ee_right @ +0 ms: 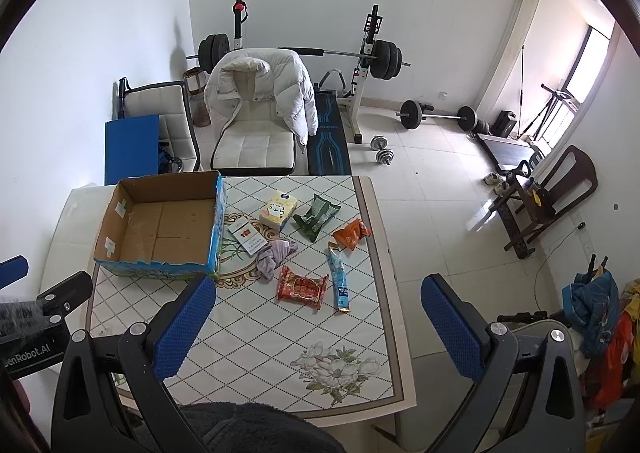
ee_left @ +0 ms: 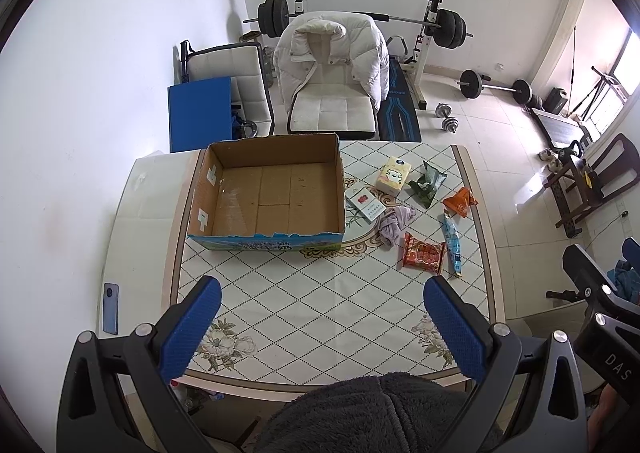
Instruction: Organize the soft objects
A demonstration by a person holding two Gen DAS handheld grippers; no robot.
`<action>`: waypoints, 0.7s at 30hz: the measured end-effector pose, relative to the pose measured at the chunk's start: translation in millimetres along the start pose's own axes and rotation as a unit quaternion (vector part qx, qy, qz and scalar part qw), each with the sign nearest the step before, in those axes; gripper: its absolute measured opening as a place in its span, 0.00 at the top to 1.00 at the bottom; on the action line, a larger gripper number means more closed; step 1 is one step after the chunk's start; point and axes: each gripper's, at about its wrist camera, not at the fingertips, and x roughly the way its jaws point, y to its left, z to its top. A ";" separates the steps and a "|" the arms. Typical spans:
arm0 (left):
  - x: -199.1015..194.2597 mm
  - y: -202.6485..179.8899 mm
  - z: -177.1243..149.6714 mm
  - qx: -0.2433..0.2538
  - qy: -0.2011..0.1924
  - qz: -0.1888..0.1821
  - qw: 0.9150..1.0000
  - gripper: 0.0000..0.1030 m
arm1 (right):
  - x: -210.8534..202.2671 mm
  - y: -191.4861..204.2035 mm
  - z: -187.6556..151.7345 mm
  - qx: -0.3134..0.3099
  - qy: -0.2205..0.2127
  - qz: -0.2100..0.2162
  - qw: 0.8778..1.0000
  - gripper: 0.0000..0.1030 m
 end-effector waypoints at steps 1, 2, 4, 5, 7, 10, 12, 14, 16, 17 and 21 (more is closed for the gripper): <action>0.3 -0.3 0.3 0.000 0.001 -0.001 1.000 0.00 | -0.4 -0.4 0.7 0.001 -0.001 0.000 1.000 0.00; 0.5 -0.7 0.3 0.000 0.001 -0.001 1.000 0.00 | -0.1 0.5 0.8 -0.001 0.000 0.000 1.000 0.00; 0.9 -0.9 0.4 0.001 0.001 -0.002 1.000 0.00 | -0.5 0.2 1.4 0.001 0.000 0.000 1.000 0.00; 0.9 -0.3 0.3 0.001 0.001 -0.002 1.000 0.00 | -0.7 0.6 2.3 0.000 0.000 0.000 1.000 0.00; 1.4 -0.9 0.5 0.002 0.001 -0.002 1.000 0.00 | -1.0 -0.1 1.6 0.000 0.000 0.001 1.000 0.00; 1.8 -2.0 1.1 0.004 0.001 -0.003 1.000 0.00 | -2.0 -1.9 0.9 0.001 -0.003 0.000 1.000 0.00; -0.2 -2.9 -0.4 0.006 0.000 -0.004 1.000 0.00 | -3.2 -1.9 2.3 0.002 -0.004 0.001 1.000 0.00; -0.3 -3.4 -0.2 0.005 -0.001 -0.004 1.000 0.00 | -3.0 -2.0 2.8 0.001 -0.004 -0.001 1.000 0.00; 0.6 -4.7 0.4 0.006 -0.001 -0.004 1.000 0.00 | -3.0 -2.1 1.3 0.001 -0.004 0.000 1.000 0.00; 0.0 -4.2 -0.4 0.005 -0.001 -0.004 1.000 0.00 | -3.5 -2.0 2.5 0.001 -0.004 0.000 1.000 0.00; 0.3 -4.8 -1.1 0.005 0.000 -0.005 1.000 0.00 | -3.7 -1.7 3.2 0.001 -0.006 0.000 1.000 0.00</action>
